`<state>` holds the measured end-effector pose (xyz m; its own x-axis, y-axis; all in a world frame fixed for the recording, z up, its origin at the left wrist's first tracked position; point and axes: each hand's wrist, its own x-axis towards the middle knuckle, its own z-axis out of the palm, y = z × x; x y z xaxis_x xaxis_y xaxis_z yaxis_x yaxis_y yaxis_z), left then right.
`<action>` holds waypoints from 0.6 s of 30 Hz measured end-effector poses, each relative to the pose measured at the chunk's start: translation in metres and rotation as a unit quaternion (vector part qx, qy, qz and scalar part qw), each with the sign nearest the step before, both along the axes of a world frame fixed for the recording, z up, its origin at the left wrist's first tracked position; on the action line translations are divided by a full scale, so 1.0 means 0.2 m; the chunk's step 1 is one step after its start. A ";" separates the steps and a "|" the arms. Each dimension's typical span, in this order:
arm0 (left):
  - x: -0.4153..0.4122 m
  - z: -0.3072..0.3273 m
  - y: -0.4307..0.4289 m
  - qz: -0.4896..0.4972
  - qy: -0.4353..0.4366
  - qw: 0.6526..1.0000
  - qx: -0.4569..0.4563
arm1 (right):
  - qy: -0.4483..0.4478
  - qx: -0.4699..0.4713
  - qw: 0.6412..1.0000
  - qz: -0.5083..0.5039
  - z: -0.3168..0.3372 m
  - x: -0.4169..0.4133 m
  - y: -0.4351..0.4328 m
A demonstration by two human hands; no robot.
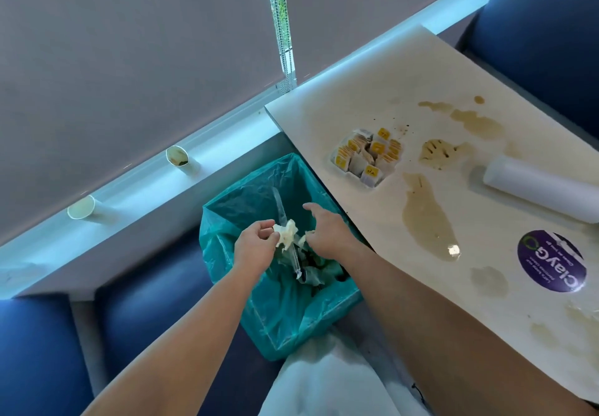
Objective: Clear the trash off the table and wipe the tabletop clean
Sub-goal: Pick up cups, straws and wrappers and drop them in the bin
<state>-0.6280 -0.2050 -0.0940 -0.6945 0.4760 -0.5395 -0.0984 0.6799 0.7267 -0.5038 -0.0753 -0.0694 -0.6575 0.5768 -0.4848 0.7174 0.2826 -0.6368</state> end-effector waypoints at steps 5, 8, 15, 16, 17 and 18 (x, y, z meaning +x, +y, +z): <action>-0.05 -0.05 -0.02 0.026 -0.040 0.999 0.018 | 0.004 0.003 1.000 -0.015 -0.04 -0.03 -0.01; -0.05 -0.06 -0.02 0.030 -0.040 0.998 0.024 | 0.017 0.003 0.999 -0.035 -0.04 0.00 0.00; 0.05 0.01 0.10 -0.029 0.040 0.998 0.036 | 0.069 0.065 0.989 -0.112 0.00 0.11 0.07; 0.07 0.03 0.13 -0.042 0.061 0.997 0.033 | 0.073 0.076 0.987 -0.125 0.00 0.14 0.08; 0.09 0.04 0.16 -0.059 0.080 0.995 0.032 | 0.075 0.084 0.984 -0.140 0.01 0.16 0.10; 0.11 0.06 0.20 -0.076 0.096 0.992 0.031 | 0.078 0.092 0.981 -0.153 0.02 0.19 0.11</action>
